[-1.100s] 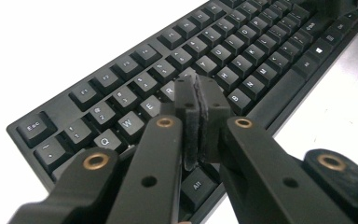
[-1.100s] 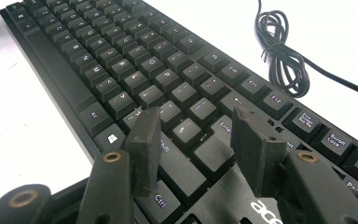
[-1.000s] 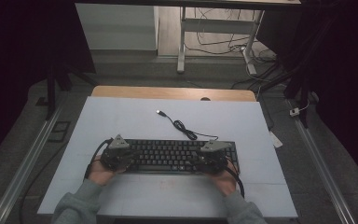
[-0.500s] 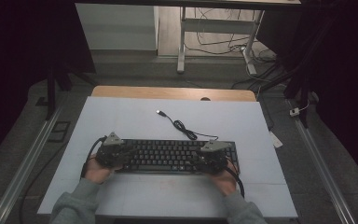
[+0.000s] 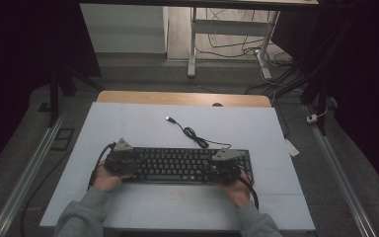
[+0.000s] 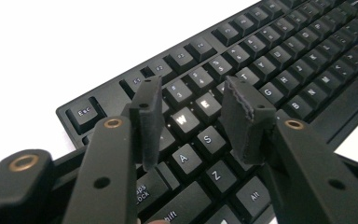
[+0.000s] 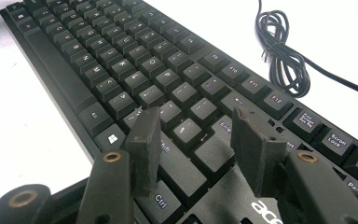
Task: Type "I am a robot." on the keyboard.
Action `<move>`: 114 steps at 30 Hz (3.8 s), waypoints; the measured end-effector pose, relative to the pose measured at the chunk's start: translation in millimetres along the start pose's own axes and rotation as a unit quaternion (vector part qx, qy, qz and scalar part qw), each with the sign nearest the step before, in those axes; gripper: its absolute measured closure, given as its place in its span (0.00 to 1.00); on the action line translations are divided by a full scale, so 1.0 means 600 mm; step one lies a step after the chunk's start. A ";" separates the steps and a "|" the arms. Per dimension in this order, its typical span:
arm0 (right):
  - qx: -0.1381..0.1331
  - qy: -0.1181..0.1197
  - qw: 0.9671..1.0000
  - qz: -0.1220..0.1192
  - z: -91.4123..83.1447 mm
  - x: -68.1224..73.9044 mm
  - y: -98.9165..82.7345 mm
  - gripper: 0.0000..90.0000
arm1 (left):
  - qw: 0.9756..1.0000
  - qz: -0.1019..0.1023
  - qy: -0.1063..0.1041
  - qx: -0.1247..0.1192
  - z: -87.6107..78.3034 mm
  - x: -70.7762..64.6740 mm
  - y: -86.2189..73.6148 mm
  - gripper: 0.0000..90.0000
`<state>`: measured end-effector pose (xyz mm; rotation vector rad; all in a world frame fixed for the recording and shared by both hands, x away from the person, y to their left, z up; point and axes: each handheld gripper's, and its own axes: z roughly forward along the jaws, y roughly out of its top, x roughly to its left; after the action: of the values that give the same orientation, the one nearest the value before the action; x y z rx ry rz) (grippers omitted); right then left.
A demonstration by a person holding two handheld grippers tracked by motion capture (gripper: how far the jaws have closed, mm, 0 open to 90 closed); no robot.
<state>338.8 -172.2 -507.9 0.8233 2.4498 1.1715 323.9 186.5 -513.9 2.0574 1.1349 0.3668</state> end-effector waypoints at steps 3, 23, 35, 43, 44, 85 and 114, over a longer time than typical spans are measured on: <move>0.000 -0.001 1.000 0.000 -0.001 -0.001 0.000 0.59 | 1.000 0.000 0.002 0.009 0.001 0.004 -0.003 0.63; 0.000 -0.001 1.000 0.000 -0.001 -0.001 0.000 0.59 | 0.999 0.012 0.011 0.032 0.004 0.007 -0.010 0.72; 0.000 -0.002 1.000 0.000 -0.001 -0.001 0.000 0.59 | 0.999 0.021 0.001 0.041 0.003 0.006 -0.012 0.99; 0.000 -0.002 1.000 0.000 -0.001 -0.002 0.000 0.59 | 0.999 0.028 -0.006 0.046 0.001 0.003 -0.012 0.99; 0.000 -0.002 1.000 0.000 -0.001 -0.002 0.000 0.59 | 0.999 0.028 -0.006 0.046 0.001 0.003 -0.012 0.99; -0.001 -0.002 1.000 0.000 -0.002 -0.002 0.000 0.59 | 0.999 0.029 0.002 0.045 0.000 0.004 -0.013 0.99; -0.004 -0.003 1.000 -0.001 -0.003 -0.002 0.000 0.59 | 1.000 0.021 -0.005 0.007 -0.017 0.000 -0.009 0.81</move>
<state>339.2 -173.9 -506.8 0.8193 2.4400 1.1756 315.1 193.2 -511.2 2.0954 1.0939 0.3702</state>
